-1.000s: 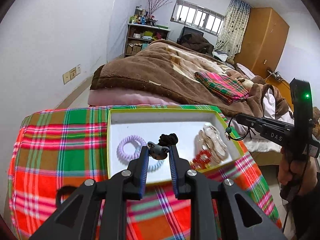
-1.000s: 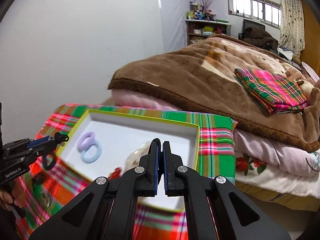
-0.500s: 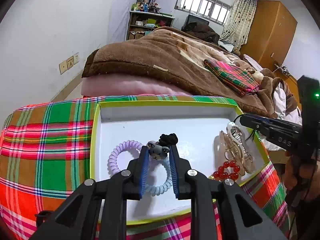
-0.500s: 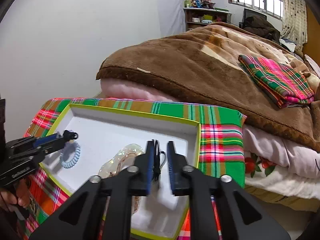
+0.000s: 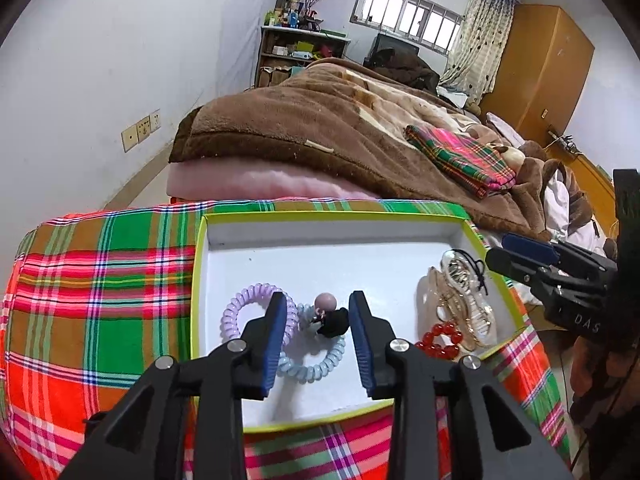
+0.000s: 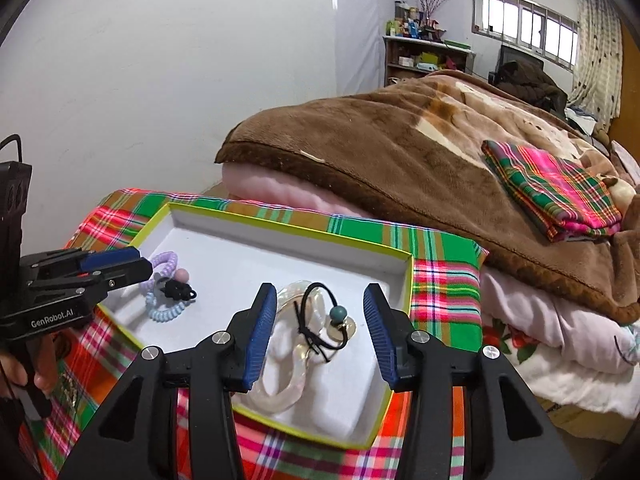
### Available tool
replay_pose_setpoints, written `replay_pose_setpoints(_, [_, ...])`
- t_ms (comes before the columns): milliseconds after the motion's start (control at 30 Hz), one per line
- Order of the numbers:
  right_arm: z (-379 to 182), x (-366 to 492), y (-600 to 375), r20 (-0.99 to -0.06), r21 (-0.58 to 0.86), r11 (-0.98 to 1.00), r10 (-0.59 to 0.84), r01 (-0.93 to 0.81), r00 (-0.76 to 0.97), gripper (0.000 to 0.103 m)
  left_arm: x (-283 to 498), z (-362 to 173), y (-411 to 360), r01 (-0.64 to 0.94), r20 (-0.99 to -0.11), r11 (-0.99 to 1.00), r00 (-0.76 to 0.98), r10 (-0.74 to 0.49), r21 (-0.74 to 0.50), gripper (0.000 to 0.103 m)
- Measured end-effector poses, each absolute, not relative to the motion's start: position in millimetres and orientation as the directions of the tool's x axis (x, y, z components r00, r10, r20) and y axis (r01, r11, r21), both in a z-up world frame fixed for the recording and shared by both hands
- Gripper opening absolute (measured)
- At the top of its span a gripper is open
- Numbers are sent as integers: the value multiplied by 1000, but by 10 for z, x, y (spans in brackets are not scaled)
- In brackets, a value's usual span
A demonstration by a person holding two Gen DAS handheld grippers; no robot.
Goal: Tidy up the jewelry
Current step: 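Lower both held items into the white box and open both tools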
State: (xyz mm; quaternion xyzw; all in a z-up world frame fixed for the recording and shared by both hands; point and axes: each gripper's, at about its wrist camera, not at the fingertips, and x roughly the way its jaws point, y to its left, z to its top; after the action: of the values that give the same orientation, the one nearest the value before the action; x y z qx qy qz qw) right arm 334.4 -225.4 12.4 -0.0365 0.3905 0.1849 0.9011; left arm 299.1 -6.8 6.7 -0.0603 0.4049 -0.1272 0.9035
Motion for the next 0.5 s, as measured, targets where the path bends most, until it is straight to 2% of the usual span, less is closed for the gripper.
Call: replay_pose_setpoints(500, [418, 2639, -2313, -678, 111, 913, 358, -392, 642, 47, 2536, 382, 2, 186, -684, 953, 665, -301, -238, 44])
